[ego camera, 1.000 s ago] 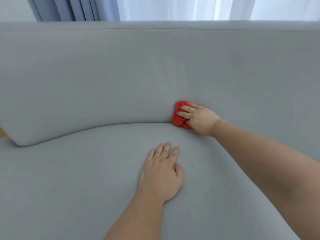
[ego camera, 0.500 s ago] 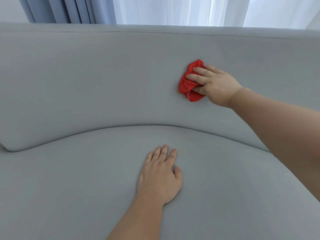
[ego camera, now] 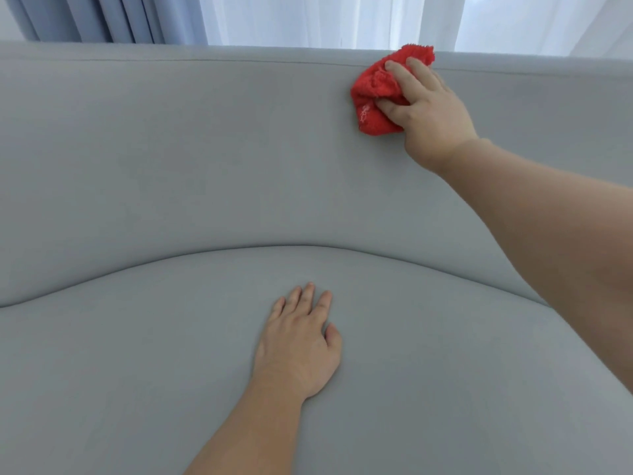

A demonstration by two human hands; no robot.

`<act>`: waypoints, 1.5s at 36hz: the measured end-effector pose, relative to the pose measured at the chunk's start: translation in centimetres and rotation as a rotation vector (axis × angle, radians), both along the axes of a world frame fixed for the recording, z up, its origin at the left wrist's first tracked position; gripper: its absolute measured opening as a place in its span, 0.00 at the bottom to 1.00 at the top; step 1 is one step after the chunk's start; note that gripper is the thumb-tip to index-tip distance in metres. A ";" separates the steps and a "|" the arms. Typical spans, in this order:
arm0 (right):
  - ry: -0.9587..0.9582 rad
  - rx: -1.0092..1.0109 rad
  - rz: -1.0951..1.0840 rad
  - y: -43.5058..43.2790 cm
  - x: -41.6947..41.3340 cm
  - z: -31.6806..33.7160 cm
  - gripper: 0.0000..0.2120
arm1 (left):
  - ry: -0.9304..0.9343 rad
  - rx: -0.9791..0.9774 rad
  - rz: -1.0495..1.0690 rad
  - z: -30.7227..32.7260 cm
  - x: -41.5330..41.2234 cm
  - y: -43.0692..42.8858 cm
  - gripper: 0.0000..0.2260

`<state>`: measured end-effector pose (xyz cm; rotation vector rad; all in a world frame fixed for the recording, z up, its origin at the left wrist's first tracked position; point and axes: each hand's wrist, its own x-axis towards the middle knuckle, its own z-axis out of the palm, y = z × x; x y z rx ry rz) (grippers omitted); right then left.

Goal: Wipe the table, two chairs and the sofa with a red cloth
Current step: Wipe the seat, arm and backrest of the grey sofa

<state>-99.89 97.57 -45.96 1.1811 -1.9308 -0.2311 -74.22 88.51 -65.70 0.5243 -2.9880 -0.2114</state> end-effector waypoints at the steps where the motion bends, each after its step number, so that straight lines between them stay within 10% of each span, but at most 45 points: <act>1: 0.001 -0.019 0.002 -0.1 0.1 -0.5 0.28 | 0.000 0.000 0.002 0.0 0.0 0.0 0.26; 10: 0.008 -0.044 0.063 0.4 0.1 -6.0 0.20 | 0.009 -0.002 0.008 -0.1 -0.1 0.0 0.26; 24: -0.207 0.456 0.036 3.5 1.0 -17.6 0.08 | 0.012 -0.017 0.008 -0.2 -0.2 0.0 0.26; 54: 0.026 0.133 0.037 9.0 -1.4 -0.3 0.22 | -0.038 -0.048 0.016 -0.4 -0.4 0.0 0.40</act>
